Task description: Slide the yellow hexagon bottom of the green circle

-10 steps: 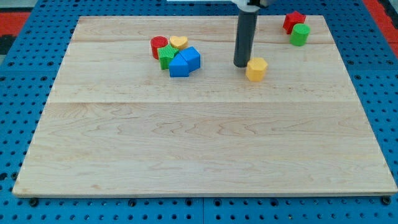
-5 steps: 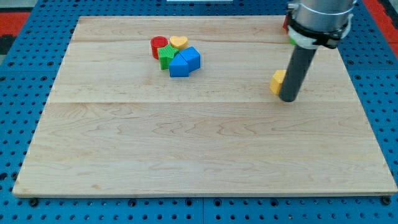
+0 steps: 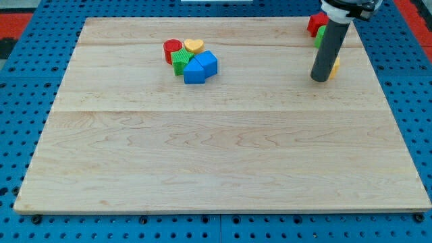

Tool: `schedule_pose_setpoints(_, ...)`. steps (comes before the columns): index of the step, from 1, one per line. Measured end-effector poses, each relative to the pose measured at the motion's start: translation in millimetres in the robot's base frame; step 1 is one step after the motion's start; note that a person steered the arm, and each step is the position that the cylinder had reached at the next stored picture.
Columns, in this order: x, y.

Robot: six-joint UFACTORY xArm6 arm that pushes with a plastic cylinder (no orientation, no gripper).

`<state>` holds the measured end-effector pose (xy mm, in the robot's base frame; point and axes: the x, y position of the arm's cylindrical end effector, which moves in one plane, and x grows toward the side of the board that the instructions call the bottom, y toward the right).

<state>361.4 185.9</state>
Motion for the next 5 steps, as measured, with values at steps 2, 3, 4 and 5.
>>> schedule_pose_setpoints(2, -22.3, 2.0)
schedule_pose_setpoints(3, 9.1, 6.1)
schedule_pose_setpoints(4, 5.5, 20.5)
schedule_pose_setpoints(5, -9.9, 20.5)
